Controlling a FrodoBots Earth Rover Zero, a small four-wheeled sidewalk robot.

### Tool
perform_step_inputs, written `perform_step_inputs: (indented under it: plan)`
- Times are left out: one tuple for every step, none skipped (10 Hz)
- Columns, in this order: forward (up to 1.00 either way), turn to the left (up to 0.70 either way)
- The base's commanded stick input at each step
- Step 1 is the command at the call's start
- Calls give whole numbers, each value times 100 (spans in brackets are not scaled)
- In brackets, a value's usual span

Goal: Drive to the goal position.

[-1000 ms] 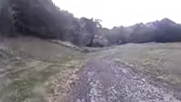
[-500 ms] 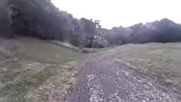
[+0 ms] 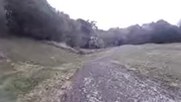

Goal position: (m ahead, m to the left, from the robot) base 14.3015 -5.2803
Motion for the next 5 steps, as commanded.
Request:
perform_step_inputs:
  plan:
    - [45, 0]
    - [45, -27]
    - [45, -27]
    - [45, -27]
    - [45, -8]
